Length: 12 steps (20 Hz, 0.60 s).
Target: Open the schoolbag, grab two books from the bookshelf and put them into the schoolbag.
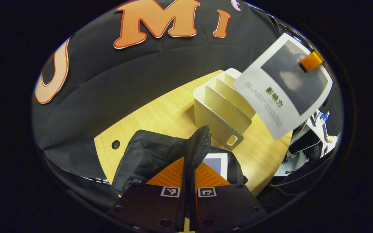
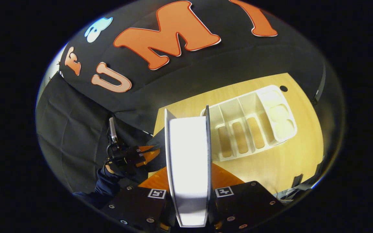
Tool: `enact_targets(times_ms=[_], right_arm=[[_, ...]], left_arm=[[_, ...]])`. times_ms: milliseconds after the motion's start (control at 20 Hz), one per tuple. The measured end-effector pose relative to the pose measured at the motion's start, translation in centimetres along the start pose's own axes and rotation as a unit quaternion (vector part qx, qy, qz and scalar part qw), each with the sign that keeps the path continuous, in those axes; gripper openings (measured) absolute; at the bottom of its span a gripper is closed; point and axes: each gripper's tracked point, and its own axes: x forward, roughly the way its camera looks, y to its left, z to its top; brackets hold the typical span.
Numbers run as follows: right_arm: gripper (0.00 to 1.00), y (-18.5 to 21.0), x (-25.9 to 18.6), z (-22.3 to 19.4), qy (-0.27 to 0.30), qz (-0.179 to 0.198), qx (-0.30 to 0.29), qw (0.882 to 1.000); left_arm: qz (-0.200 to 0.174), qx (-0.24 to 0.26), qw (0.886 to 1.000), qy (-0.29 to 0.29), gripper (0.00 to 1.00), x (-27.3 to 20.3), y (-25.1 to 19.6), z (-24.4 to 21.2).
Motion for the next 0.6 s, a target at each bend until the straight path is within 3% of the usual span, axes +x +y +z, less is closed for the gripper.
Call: enact_targets(times_ms=[600], right_arm=[[0.40, 2.3, 10.4, -7.5, -0.006, 0.076, 0.126, 0.989]], left_arm=[[-0.007, 0.024, 0.999, -0.020, 0.06, -2.2, 0.9, 1.8]])
